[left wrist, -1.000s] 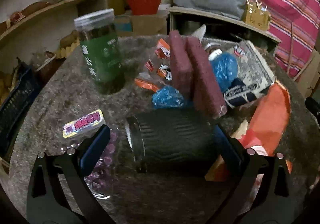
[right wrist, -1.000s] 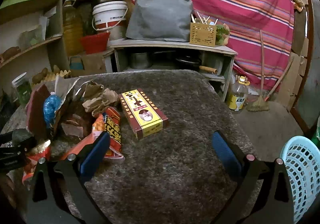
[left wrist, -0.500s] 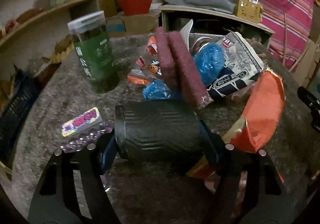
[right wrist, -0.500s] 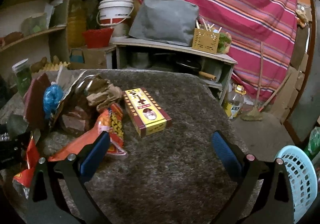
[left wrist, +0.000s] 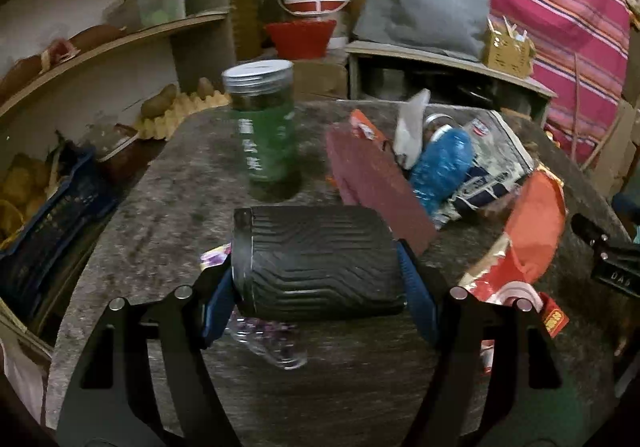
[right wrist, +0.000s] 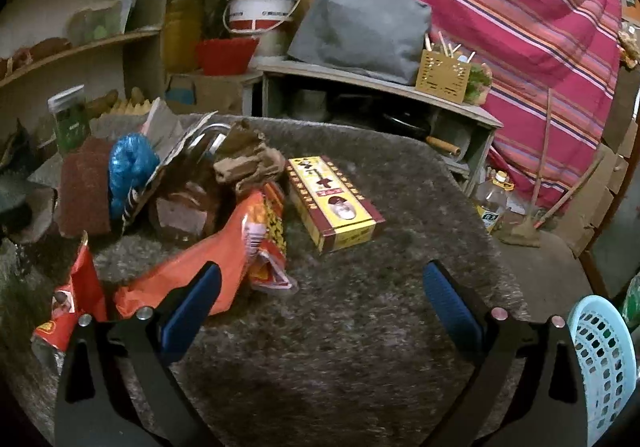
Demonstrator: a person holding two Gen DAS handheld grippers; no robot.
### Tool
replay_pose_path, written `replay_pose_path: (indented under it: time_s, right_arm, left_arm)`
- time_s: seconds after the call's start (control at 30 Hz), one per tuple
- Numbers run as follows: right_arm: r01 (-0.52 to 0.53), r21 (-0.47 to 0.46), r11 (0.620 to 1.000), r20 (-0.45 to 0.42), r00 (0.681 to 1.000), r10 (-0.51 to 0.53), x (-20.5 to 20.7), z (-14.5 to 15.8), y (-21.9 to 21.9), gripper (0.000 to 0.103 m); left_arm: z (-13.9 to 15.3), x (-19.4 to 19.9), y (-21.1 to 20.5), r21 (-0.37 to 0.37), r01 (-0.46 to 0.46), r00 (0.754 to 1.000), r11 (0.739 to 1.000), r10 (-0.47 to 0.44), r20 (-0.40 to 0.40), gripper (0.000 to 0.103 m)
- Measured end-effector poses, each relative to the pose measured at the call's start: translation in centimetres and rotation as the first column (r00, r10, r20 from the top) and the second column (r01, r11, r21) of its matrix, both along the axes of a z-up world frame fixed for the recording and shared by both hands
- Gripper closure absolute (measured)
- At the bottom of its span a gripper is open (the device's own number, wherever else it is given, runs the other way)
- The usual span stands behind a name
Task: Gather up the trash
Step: 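Close the left tool on the black cylinder while the right tool grasps the orange snack bag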
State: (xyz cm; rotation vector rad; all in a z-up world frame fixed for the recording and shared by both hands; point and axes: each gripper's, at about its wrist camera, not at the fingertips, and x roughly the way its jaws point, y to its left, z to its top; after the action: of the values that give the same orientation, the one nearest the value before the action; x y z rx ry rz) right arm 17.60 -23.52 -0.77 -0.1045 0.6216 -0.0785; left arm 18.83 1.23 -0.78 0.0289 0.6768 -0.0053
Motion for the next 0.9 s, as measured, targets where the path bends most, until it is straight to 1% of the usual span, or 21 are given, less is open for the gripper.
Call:
replay_pose_path:
  time_s: [0.07,0.13,0.23,0.33,0.4,0.47,0.5,0.57,0.6,0.67,0.77,0.87,0.9]
  right_arm:
    - [-0.012,0.001,1.000,-0.005,1.000,0.012,0.3,0.0,0.3,0.016]
    - [-0.027,0.004,1.000,-0.016,0.999,0.027,0.7,-0.1,0.9,0.021]
    - [-0.056,0.007,0.998,-0.032,0.998,0.056,1.5,-0.2,1.6,0.031]
    - [-0.079,0.016,0.997,-0.039,0.996,0.080,2.4,-0.2,2.3,0.037]
    - [-0.090,0.013,0.996,-0.047,0.995,0.090,2.9,-0.3,2.8,0.046]
    - [-0.104,0.012,0.995,-0.066,0.992,0.104,3.5,-0.6,3.2,0.061]
    - [-0.110,0.015,0.994,-0.071,0.991,0.111,3.6,-0.6,3.3,0.064]
    - [-0.126,0.021,0.992,-0.076,0.989,0.127,3.8,-0.6,3.4,0.075]
    - [-0.134,0.025,0.991,-0.077,0.988,0.135,3.8,-0.6,3.5,0.078]
    - [-0.143,0.029,0.989,-0.068,0.987,0.145,3.7,-0.5,3.3,0.090]
    - [-0.153,0.032,0.988,-0.035,0.987,0.154,3.1,0.1,2.9,0.092]
    - [-0.159,0.023,0.987,-0.004,0.987,0.160,2.5,0.8,2.7,0.093]
    - [-0.163,0.034,0.986,0.007,0.987,0.163,2.1,1.0,2.4,0.094]
  left_arm:
    - [0.3,-0.1,0.8,-0.007,-0.012,1.000,1.000,0.012,0.009,0.032]
    - [0.3,-0.2,1.4,-0.012,-0.023,1.000,1.000,0.023,0.015,0.032]
    - [0.3,0.1,2.0,-0.024,-0.033,0.999,0.999,0.033,0.009,0.032]
    - [0.2,0.3,2.2,-0.022,-0.030,1.000,0.999,0.030,0.008,0.032]
    - [0.1,0.5,2.0,-0.014,-0.022,1.000,1.000,0.022,0.011,0.032]
    - [-0.1,0.6,2.0,-0.009,-0.018,1.000,1.000,0.018,0.010,0.032]
    - [-0.2,0.7,2.0,-0.008,-0.015,1.000,1.000,0.015,0.007,0.032]
    - [-0.3,0.8,1.9,-0.007,-0.016,1.000,1.000,0.016,0.004,0.032]
    - [-0.3,0.7,1.9,-0.007,-0.017,1.000,1.000,0.017,0.004,0.032]
    - [-0.3,0.7,1.8,-0.011,-0.018,1.000,1.000,0.018,0.003,0.032]
    - [-0.2,0.7,1.8,-0.017,-0.018,1.000,1.000,0.018,0.005,0.032]
    - [-0.1,0.5,1.4,-0.014,-0.013,1.000,1.000,0.013,0.010,0.032]
    - [-0.1,0.5,1.3,-0.011,-0.012,1.000,1.000,0.012,0.011,0.032]
